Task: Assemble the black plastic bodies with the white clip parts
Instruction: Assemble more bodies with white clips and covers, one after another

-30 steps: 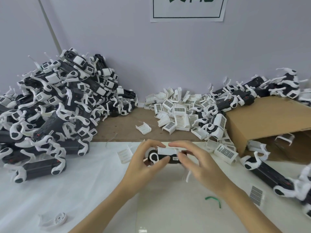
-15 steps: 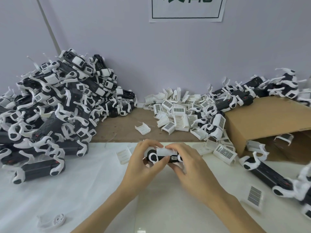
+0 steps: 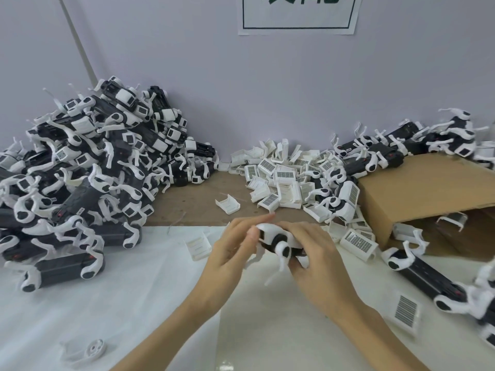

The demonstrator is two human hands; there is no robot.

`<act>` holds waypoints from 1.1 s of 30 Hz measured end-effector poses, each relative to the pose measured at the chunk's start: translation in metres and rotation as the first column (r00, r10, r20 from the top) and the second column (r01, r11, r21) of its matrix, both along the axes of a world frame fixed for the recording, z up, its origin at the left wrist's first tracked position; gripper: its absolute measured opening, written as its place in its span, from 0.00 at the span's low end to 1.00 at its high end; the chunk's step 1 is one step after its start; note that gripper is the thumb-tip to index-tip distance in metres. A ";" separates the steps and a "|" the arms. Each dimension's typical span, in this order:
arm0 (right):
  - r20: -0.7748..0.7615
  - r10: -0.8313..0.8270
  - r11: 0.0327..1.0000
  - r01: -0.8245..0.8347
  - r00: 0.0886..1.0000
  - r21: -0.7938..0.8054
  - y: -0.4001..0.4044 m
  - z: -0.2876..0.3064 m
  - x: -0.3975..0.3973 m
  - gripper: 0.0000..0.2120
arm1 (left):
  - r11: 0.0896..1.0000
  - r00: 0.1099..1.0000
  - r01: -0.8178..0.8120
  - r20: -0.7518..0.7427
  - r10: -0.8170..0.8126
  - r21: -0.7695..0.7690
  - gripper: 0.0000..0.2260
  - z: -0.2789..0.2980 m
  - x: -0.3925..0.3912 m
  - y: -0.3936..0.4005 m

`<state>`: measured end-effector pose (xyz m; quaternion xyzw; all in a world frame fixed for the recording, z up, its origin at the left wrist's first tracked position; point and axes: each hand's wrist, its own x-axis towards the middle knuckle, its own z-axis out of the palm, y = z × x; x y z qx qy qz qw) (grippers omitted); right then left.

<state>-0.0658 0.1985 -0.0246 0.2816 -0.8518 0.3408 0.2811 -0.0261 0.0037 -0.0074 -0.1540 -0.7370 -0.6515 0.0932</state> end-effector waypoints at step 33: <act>0.127 0.059 0.973 -0.085 0.990 0.216 0.002 0.008 0.002 0.15 | 0.940 0.960 -0.187 -0.254 0.114 -0.285 0.15 -0.018 -0.013 -0.018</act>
